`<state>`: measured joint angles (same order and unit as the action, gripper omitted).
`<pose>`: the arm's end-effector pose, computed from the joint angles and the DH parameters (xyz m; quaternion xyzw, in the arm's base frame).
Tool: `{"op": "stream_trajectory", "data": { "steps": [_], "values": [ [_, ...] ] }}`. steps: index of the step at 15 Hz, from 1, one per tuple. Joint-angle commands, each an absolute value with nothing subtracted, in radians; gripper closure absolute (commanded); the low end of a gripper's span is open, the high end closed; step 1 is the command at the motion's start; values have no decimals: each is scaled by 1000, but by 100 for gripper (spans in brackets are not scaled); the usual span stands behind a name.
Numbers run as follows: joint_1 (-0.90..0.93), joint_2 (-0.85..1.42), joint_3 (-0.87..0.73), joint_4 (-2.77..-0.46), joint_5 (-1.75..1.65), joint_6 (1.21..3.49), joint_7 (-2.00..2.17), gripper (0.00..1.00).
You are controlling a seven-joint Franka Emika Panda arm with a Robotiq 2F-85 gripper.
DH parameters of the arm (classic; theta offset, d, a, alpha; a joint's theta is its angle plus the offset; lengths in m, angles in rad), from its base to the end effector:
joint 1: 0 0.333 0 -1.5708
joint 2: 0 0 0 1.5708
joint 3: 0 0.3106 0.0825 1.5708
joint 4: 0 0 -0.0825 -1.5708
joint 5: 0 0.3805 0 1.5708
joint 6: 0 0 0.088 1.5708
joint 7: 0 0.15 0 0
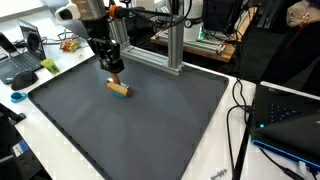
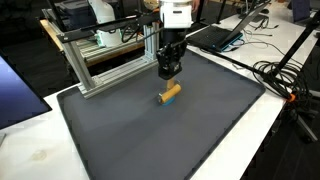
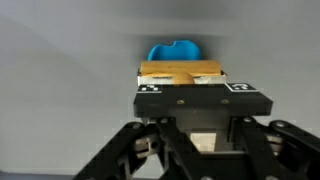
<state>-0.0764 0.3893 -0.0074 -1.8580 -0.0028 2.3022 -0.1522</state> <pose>0.6364 -0.0534 0.2702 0.9990 0.0354 0.0270 0.0057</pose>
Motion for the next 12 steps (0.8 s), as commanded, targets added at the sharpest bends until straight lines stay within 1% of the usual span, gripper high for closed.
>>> {"op": "stream_trajectory", "data": {
  "steps": [1,6,12],
  "values": [
    [-80,404,-8,-1851,4,2324,-162,78],
    [-83,441,-5,-1826,5,2311,-176,78],
    [-92,473,5,-1791,16,2230,-225,78]
  ]
}}
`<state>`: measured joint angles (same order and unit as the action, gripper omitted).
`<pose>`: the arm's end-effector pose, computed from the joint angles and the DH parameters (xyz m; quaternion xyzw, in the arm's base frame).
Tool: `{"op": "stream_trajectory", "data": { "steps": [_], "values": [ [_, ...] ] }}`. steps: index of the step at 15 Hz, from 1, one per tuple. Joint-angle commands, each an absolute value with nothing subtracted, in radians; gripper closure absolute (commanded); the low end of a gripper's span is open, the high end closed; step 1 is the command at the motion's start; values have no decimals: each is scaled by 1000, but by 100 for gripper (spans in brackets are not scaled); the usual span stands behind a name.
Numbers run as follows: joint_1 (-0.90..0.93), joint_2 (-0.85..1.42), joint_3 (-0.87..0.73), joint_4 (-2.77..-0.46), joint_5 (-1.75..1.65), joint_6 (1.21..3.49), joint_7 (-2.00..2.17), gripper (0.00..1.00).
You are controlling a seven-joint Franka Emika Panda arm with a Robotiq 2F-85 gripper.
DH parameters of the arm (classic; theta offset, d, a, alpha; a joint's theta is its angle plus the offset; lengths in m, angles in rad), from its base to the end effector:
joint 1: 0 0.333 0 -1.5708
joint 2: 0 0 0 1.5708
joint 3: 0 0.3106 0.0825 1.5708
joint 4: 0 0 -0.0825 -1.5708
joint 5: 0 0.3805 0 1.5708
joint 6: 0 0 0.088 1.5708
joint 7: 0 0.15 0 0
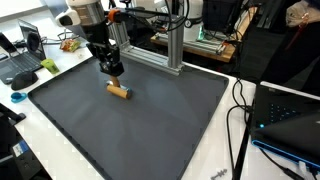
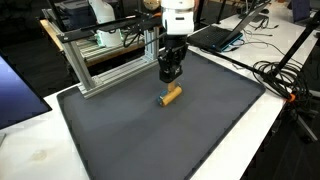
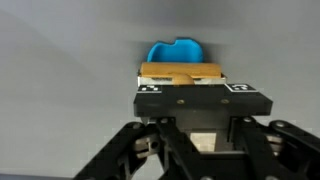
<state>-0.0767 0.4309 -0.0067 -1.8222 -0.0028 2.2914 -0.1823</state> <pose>0.6435 -0.0538 0.2583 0.9985 0.0507 0.0187 0.0050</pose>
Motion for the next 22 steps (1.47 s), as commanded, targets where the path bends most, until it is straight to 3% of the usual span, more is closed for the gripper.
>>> {"op": "stream_trajectory", "data": {
  "steps": [1,22],
  "values": [
    [-95,476,6,-1785,18,2214,-234,78],
    [-102,522,8,-1728,16,2111,-302,78]
  ]
}}
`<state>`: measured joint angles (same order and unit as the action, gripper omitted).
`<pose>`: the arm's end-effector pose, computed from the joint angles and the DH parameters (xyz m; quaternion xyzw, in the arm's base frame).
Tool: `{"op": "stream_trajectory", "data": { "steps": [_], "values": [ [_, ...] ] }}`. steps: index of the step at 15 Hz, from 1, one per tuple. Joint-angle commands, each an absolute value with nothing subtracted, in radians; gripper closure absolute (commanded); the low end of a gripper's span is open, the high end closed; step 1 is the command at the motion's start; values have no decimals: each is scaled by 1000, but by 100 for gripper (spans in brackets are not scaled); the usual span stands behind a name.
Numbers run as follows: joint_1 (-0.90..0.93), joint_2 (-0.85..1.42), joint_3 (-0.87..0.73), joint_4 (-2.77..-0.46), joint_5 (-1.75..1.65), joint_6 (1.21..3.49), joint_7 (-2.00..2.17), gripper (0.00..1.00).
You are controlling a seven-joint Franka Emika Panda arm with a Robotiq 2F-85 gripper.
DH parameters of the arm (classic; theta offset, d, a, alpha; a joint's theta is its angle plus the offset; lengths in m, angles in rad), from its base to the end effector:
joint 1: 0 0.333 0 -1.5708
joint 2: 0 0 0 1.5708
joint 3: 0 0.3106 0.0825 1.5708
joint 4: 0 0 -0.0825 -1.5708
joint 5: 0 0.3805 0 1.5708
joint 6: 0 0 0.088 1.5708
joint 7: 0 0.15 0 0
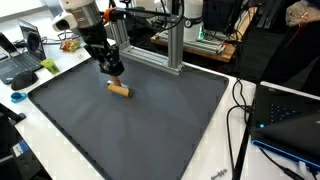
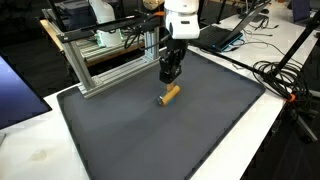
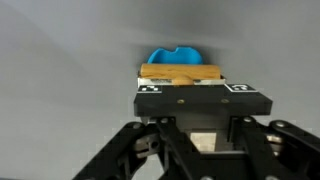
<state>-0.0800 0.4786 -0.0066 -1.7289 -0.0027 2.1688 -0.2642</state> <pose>0.6510 -0.0565 0.2575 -0.9958 -0.0898 0.0195 0.0008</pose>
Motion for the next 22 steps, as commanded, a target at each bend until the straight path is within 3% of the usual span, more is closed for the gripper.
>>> {"op": "stream_trajectory", "data": {
  "steps": [1,22],
  "values": [
    [-102,524,8,-1726,16,2106,-305,78],
    [-105,551,8,-1693,8,2044,-352,78]
  ]
}}
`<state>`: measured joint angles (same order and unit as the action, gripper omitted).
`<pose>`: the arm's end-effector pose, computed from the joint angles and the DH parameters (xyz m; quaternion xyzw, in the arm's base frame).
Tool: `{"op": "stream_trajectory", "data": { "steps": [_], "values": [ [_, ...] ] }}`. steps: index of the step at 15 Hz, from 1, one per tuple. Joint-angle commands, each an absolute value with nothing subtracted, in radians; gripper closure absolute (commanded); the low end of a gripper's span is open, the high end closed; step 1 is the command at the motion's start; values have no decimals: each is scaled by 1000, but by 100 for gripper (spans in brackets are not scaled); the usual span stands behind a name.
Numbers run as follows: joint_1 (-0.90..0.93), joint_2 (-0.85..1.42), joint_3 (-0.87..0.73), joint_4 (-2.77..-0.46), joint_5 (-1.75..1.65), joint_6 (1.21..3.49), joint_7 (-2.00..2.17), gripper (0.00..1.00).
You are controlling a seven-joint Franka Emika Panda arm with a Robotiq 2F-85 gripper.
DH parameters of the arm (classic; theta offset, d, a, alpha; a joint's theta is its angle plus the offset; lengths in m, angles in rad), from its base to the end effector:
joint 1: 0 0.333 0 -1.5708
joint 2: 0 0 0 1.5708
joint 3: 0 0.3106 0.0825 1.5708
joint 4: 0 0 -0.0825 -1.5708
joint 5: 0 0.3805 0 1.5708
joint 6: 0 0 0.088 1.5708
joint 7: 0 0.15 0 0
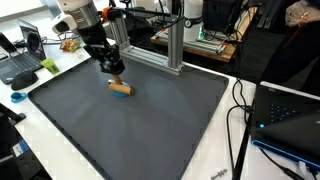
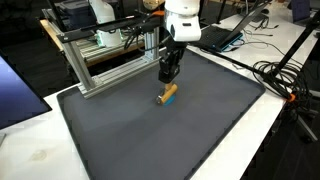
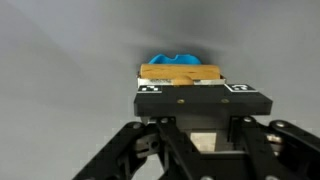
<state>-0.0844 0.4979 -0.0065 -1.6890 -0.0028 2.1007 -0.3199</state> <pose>0.6511 -0.0593 0.2569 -0.9924 -0.1152 0.0427 0.0061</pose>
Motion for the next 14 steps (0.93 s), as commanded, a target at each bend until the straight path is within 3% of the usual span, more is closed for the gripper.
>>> {"op": "stream_trajectory", "data": {
  "steps": [1,14],
  "values": [
    [-105,552,8,-1691,8,2042,-354,78],
    [-105,577,7,-1648,1,1973,-371,78]
  ]
}}
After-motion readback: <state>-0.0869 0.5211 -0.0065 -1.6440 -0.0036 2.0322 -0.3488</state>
